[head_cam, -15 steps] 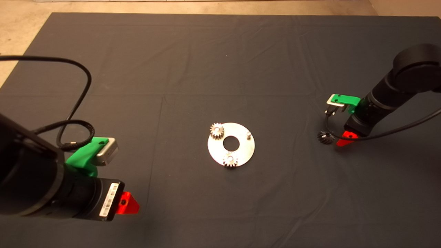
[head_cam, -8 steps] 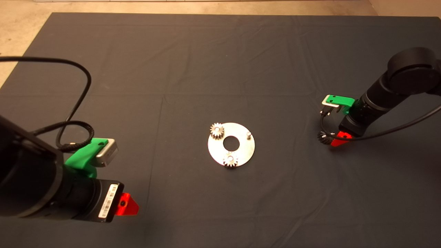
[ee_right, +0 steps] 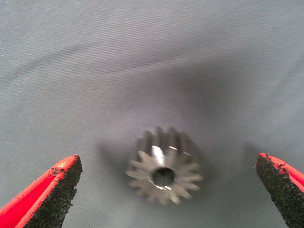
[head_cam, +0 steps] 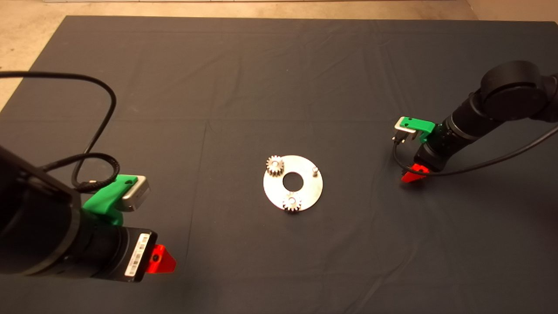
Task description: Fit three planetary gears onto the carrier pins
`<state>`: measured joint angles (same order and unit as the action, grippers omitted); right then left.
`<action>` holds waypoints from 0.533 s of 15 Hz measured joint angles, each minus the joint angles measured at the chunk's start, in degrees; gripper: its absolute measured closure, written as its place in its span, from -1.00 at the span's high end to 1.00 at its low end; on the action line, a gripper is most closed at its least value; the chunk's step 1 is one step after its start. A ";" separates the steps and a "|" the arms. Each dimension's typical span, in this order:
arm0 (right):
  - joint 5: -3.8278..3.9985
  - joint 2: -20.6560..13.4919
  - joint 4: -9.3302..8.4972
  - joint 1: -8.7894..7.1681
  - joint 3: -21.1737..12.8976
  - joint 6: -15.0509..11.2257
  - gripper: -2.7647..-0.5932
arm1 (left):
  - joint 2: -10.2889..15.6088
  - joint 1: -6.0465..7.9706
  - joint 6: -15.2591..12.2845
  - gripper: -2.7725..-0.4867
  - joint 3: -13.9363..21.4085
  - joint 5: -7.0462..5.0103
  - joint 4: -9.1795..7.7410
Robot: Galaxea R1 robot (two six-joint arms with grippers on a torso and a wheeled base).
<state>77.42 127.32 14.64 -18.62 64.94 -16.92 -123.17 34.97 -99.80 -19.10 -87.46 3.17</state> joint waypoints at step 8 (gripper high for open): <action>-0.17 -0.52 0.05 1.28 0.02 0.04 0.69 | 0.02 0.00 0.02 0.75 0.01 0.00 0.00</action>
<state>77.25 126.79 14.69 -17.33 64.96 -16.88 -123.15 34.97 -99.78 -19.09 -87.46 3.17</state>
